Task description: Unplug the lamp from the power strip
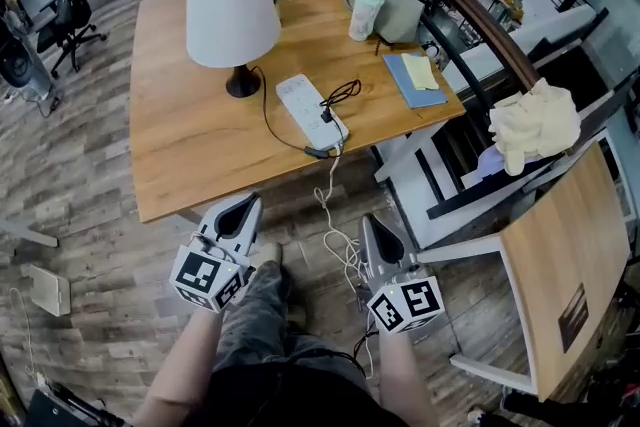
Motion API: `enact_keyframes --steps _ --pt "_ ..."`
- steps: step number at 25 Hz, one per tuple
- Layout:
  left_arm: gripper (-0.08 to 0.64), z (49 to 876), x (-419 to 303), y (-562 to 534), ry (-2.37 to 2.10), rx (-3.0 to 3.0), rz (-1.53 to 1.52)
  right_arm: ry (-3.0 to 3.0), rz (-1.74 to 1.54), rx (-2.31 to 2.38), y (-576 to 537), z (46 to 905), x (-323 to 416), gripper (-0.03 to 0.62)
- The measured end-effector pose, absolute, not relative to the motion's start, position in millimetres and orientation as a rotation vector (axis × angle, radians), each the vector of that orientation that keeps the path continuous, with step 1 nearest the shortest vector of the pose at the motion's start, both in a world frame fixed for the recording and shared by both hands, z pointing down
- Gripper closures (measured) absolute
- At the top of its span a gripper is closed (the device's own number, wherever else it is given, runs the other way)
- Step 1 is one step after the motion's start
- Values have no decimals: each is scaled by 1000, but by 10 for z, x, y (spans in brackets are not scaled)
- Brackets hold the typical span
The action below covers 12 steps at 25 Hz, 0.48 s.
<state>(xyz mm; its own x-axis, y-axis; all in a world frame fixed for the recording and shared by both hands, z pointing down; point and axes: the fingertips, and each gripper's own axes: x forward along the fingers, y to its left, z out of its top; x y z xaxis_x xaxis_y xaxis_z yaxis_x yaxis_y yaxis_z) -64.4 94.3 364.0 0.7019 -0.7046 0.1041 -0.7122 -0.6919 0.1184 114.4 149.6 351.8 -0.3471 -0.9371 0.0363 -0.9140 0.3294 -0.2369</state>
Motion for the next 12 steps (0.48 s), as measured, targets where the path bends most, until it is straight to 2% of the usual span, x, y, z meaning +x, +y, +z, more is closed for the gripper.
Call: enact_keyframes --steps 12 --pt "563 3823 -165 -177 -905 2848 172 2476 -395 -1807 396 3716 1102 586"
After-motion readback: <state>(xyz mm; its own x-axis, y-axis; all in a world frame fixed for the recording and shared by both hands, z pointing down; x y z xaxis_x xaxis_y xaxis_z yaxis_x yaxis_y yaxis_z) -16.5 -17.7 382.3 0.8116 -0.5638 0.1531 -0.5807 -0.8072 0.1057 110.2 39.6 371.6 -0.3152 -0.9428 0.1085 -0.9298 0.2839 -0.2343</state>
